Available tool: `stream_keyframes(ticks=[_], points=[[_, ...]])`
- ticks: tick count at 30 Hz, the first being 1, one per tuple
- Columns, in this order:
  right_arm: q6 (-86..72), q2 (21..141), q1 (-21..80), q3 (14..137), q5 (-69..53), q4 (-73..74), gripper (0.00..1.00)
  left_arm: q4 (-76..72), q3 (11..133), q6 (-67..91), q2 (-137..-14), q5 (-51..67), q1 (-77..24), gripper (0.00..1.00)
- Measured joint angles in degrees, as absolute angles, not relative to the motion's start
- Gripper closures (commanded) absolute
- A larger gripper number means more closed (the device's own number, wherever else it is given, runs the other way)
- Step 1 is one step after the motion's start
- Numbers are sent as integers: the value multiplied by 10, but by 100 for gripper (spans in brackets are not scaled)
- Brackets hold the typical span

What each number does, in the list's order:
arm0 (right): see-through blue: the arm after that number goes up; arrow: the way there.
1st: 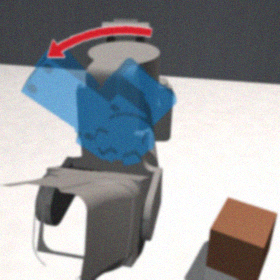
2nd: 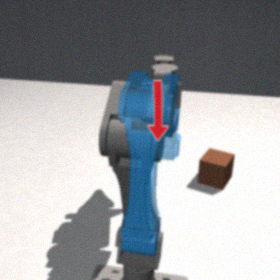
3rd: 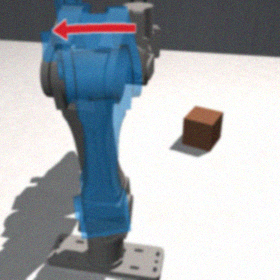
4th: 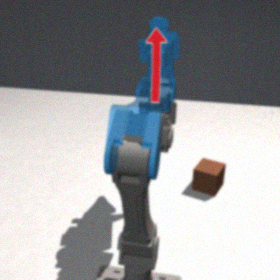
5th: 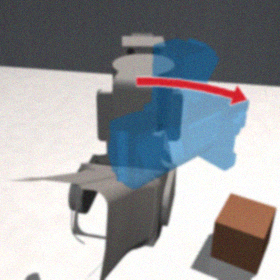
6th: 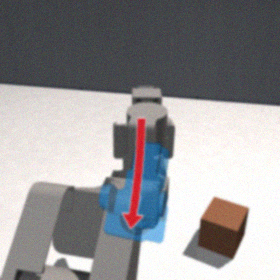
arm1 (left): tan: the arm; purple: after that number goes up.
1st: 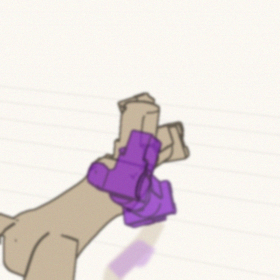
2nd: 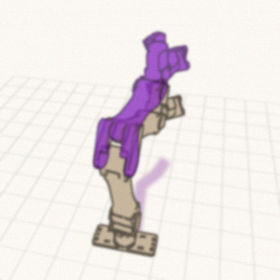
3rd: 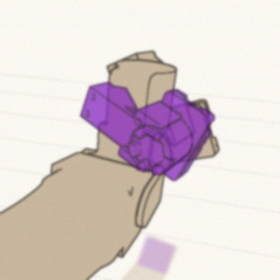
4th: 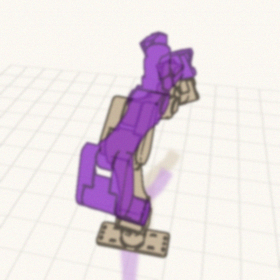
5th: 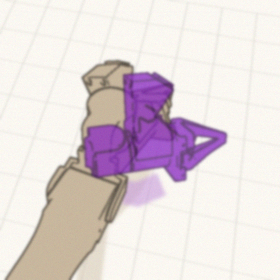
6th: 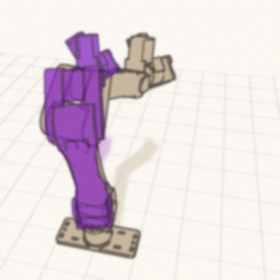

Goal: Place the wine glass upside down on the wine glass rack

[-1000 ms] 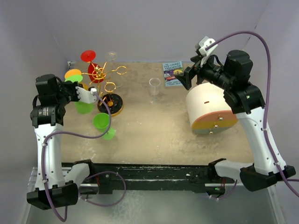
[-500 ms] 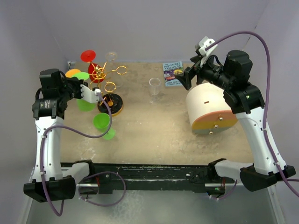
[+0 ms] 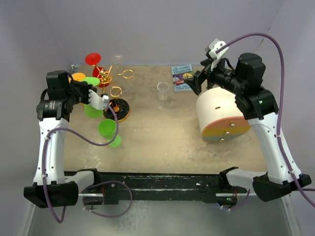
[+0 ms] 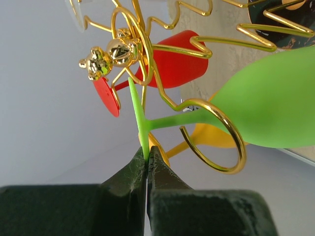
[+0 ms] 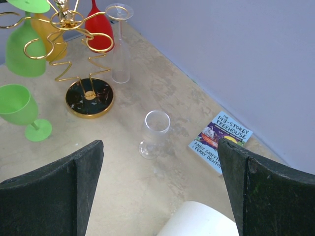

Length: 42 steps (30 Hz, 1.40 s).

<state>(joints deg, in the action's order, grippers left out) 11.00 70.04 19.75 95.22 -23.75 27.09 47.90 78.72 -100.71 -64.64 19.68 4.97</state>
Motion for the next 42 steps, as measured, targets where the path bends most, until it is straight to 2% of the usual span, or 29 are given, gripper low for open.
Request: stream_keyframes(ticks=[42], points=[[112,701,197,951,-237,271,0,565,815,-1018,-625,224,44,100]])
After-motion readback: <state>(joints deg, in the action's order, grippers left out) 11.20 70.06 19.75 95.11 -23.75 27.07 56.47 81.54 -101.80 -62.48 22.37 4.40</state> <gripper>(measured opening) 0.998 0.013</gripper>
